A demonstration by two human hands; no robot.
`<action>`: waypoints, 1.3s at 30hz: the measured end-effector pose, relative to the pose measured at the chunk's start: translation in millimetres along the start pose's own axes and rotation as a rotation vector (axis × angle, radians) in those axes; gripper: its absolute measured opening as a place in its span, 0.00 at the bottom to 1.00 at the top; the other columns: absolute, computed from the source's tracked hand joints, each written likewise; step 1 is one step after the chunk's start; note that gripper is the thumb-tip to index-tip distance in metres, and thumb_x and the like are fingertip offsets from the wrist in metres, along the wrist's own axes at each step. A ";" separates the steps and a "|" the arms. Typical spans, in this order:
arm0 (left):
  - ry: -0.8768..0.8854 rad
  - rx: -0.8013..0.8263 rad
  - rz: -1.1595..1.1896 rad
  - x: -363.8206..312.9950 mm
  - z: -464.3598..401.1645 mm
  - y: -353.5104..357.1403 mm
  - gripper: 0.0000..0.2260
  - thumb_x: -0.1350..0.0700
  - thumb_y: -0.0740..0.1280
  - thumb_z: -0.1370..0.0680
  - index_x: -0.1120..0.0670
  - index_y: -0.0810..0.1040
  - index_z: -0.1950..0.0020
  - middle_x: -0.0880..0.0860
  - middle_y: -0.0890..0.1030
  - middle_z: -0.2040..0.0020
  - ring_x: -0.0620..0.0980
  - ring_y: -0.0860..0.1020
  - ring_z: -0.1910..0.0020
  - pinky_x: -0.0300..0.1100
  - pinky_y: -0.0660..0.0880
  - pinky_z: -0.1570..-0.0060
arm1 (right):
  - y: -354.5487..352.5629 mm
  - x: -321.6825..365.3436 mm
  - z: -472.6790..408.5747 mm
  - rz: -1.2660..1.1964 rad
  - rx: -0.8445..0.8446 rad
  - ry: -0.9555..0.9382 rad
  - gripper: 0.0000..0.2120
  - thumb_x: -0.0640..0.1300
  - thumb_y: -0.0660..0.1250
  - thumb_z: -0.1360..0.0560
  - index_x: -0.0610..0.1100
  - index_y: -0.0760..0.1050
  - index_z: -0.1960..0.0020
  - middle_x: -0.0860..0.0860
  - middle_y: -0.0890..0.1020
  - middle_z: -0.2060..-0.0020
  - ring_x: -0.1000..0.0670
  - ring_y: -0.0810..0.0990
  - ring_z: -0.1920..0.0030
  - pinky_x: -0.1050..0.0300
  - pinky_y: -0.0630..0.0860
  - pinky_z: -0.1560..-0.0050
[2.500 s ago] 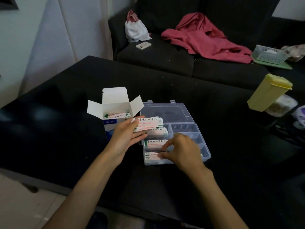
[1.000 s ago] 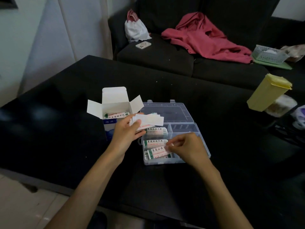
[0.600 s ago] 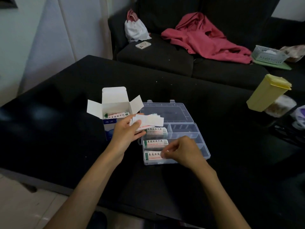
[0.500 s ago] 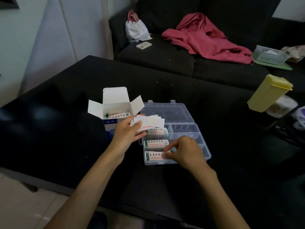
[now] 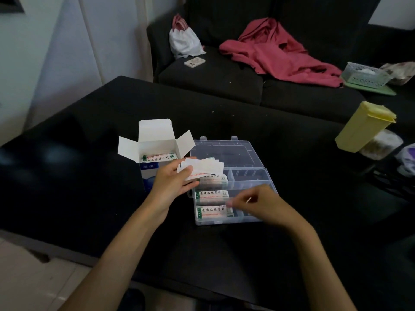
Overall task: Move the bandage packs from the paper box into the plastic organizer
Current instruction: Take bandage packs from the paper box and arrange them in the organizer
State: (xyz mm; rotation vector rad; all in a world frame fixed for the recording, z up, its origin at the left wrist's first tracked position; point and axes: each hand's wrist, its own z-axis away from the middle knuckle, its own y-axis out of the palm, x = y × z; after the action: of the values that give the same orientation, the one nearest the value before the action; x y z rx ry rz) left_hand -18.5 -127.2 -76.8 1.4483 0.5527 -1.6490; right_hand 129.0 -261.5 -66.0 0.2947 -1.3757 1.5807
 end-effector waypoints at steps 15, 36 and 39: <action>-0.017 -0.001 0.008 2.2 -2.6 -1.3 0.10 0.62 0.61 0.19 0.50 0.78 0.45 0.56 0.80 0.41 0.51 0.79 0.42 0.37 0.80 0.54 | 2.8 -1.8 -0.5 0.097 0.058 -0.147 0.02 0.47 0.74 0.30 0.52 0.81 0.59 0.58 0.81 0.60 0.64 0.76 0.60 0.71 0.71 0.62; -0.015 -0.005 0.030 -0.8 -1.7 -4.8 0.10 0.62 0.61 0.19 0.48 0.77 0.46 0.55 0.81 0.43 0.49 0.80 0.44 0.38 0.80 0.51 | 28.3 1.5 -12.1 0.398 -0.273 -0.264 0.08 0.52 0.66 0.25 0.55 0.82 0.48 0.58 0.78 0.62 0.59 0.73 0.63 0.65 0.66 0.64; -0.016 -0.007 0.032 -1.3 -1.9 -3.5 0.11 0.62 0.61 0.19 0.47 0.77 0.48 0.55 0.81 0.43 0.49 0.80 0.44 0.38 0.80 0.50 | 38.8 9.2 -16.9 0.395 -0.257 -0.258 0.08 0.54 0.70 0.27 0.54 0.83 0.51 0.59 0.75 0.69 0.60 0.70 0.69 0.68 0.60 0.69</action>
State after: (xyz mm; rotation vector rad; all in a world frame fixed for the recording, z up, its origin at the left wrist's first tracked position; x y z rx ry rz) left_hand -20.4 -123.4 -76.7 1.4304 0.5229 -1.6307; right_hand 101.1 -237.6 -89.0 0.0723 -1.9086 1.6975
